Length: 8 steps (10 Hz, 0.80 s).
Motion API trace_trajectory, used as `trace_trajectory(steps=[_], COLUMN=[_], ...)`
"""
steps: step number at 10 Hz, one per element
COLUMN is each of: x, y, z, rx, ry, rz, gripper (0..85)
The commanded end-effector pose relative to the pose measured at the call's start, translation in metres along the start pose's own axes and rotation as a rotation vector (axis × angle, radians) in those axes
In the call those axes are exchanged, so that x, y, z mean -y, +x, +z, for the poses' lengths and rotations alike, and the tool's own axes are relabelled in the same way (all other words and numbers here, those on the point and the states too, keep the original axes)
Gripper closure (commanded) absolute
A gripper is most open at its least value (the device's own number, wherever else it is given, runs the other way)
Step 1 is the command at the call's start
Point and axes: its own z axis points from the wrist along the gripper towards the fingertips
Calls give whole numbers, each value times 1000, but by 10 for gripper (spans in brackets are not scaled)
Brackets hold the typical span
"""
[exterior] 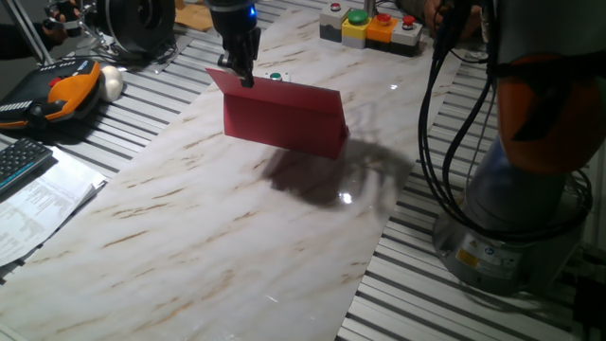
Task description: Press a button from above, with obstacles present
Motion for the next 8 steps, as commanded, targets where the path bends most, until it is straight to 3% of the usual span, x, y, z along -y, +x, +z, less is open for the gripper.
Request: trace_trajectory(steps=[1, 3, 6, 7, 8], x=[0, 0, 0, 0, 0], y=[0, 0, 0, 0, 0], z=[0, 0, 0, 0, 0], rx=[1, 9, 0, 4, 26], ry=[-2, -3, 4, 5, 19], rz=[2, -1, 9, 9, 0], gripper=[850, 850, 850, 850, 850])
